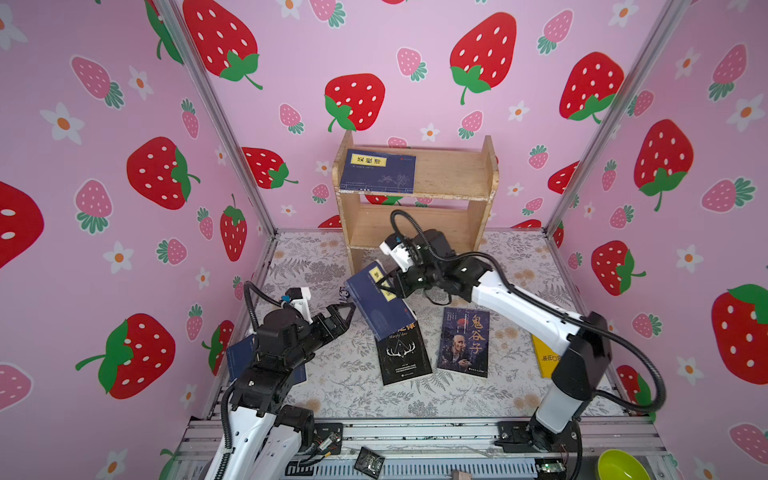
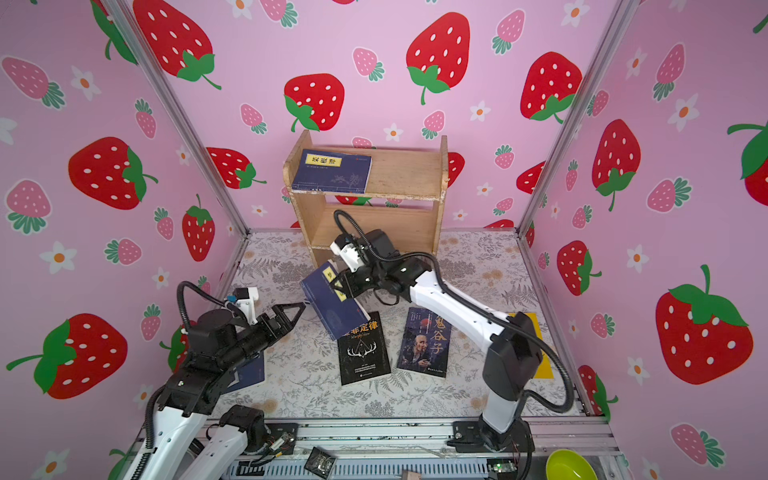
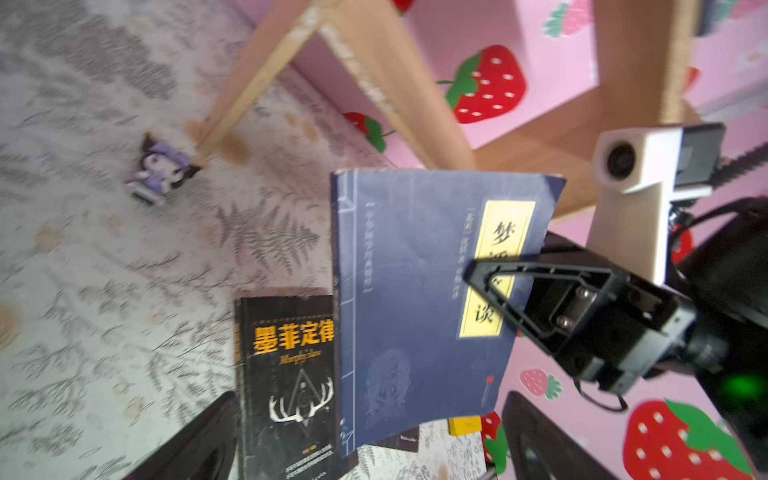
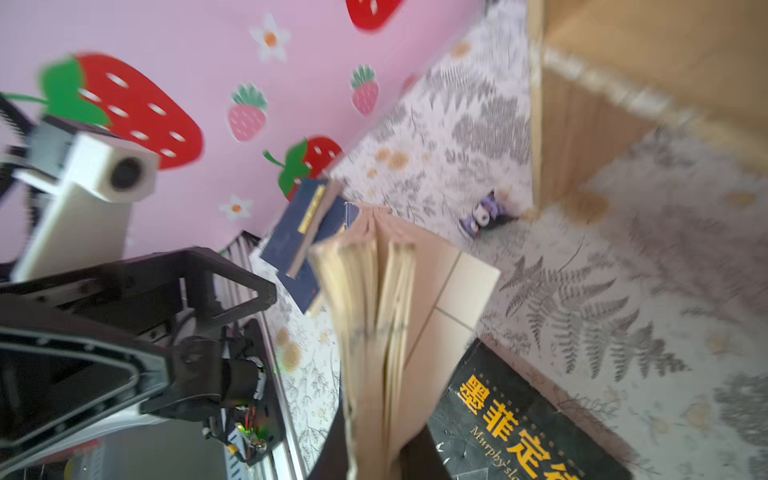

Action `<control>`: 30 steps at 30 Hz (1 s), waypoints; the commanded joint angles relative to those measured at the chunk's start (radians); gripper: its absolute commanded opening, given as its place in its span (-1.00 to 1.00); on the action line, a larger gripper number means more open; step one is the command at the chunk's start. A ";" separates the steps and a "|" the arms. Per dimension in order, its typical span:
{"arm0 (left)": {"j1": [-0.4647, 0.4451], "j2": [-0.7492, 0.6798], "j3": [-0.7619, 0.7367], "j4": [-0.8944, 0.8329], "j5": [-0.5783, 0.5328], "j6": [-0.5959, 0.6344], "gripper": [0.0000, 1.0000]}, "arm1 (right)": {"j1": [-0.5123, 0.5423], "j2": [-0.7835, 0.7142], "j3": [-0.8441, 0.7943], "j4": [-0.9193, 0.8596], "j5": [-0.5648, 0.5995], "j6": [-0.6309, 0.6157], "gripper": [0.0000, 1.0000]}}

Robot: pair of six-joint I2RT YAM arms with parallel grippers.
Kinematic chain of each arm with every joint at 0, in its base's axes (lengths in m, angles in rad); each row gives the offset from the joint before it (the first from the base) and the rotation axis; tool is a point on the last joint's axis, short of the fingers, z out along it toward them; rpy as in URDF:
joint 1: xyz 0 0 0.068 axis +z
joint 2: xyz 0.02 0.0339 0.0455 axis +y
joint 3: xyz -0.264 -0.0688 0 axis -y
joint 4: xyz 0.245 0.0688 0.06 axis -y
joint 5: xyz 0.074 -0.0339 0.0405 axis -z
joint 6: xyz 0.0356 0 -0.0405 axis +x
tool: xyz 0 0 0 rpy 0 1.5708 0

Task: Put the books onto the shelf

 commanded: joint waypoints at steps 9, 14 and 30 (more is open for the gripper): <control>-0.012 0.364 0.349 0.224 0.418 0.158 1.00 | -0.245 -0.239 -0.066 0.124 -0.446 0.077 -1.00; -0.069 0.440 0.443 0.240 0.479 0.191 0.97 | -0.256 -0.265 -0.142 0.268 -0.521 0.199 -1.00; -0.153 0.518 0.537 0.213 0.412 0.222 -0.14 | -0.263 -0.224 -0.162 0.506 -0.582 0.389 -0.99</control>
